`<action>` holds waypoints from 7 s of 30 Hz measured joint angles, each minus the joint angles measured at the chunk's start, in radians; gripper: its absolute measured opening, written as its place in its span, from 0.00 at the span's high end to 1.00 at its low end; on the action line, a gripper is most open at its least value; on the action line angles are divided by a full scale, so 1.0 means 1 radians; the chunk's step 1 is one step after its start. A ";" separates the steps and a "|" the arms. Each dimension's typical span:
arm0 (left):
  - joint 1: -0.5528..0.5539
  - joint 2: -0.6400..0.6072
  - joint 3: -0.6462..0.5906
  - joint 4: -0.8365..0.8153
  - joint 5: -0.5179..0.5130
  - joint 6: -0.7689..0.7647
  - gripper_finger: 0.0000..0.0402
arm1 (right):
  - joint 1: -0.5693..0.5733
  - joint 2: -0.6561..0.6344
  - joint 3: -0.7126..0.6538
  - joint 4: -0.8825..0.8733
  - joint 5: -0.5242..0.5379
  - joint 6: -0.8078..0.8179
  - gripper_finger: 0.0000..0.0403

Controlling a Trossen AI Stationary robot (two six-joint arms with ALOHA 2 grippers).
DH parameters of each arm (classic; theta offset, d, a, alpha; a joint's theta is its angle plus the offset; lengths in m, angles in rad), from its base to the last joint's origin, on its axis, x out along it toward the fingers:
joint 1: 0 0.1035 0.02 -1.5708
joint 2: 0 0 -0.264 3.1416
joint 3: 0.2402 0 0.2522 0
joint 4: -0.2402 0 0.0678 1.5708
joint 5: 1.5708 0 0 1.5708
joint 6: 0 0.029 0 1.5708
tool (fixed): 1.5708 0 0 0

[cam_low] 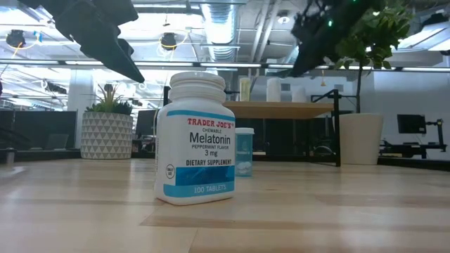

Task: Pick and place medicine bottles onto shelf by color
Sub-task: Adjust the white pills bottles

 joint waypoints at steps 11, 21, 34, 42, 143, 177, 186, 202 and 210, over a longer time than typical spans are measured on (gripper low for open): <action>0.000 0.033 0.000 0.218 0.098 -0.014 0.46 | 0.233 -0.002 0.137 -0.259 0.000 -0.024 0.81; 0.002 0.403 0.150 0.572 -0.054 0.161 0.53 | 0.395 -0.083 0.154 -0.468 0.213 0.150 0.81; 0.014 0.846 0.609 0.578 -0.237 0.319 0.72 | 0.437 -0.149 0.153 -0.677 0.259 0.228 0.81; 0.092 0.985 0.771 0.557 -0.293 0.356 0.97 | 0.445 -0.210 0.154 -0.803 0.260 0.260 0.81; 0.288 0.299 0.634 -0.463 0.060 0.624 1.00 | 0.491 0.508 -0.210 1.102 0.912 0.021 0.97; 0.338 0.299 0.634 -0.464 0.061 0.630 1.00 | 0.343 0.555 -0.069 0.811 0.945 -0.065 0.98; 0.338 0.299 0.634 -0.461 0.071 0.631 1.00 | 0.343 0.455 -0.069 0.487 0.915 0.158 0.98; 0.338 0.299 0.635 -0.461 0.072 0.632 1.00 | 0.374 0.399 -0.069 0.273 0.778 0.377 0.97; 0.338 0.299 0.635 -0.460 0.096 0.634 1.00 | 0.317 0.418 -0.071 0.414 0.653 0.265 0.97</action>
